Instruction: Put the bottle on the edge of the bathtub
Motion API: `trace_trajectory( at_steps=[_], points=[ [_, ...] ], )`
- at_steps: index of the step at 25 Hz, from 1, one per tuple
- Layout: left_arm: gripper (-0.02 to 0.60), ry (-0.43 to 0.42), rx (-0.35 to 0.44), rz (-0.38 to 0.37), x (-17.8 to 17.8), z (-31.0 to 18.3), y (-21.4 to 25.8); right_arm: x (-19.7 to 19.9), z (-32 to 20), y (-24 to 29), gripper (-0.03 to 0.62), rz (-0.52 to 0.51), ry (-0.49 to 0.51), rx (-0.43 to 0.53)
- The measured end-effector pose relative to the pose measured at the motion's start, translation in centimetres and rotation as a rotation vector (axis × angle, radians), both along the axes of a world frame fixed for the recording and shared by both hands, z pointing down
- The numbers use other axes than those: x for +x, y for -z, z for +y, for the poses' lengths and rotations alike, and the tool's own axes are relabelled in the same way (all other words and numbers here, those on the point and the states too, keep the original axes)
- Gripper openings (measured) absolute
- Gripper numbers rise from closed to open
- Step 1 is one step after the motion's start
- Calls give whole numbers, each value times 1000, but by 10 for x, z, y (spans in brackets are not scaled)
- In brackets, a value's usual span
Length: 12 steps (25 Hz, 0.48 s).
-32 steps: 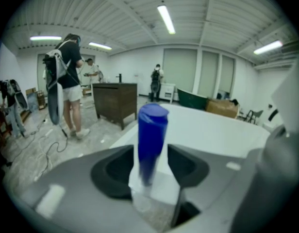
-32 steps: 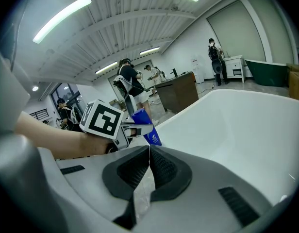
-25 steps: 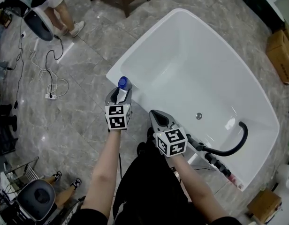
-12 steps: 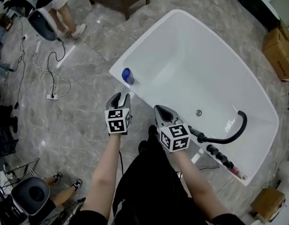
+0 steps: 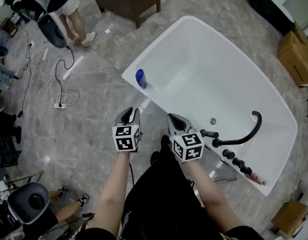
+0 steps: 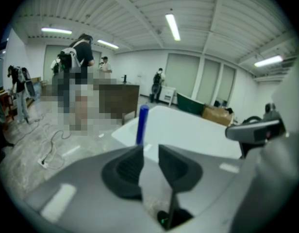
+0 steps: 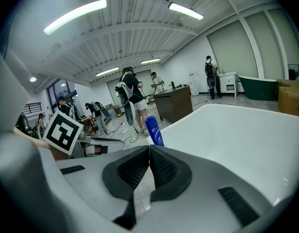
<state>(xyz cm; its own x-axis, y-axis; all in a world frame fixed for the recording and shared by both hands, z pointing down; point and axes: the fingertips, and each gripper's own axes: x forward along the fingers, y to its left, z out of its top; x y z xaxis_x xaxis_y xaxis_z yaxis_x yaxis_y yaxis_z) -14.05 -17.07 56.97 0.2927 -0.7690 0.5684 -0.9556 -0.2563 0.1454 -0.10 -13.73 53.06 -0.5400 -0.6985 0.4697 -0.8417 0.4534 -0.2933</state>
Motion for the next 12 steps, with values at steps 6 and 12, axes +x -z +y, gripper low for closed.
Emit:
trace_trajectory(
  at_steps=[6,12],
  points=[
    [78,2,35,11,-9,25,21,-8,15,9,3,0,4,22],
    [66,-3,62,24,-10,53,37,-9,33,12,3,4,11,39]
  ],
)
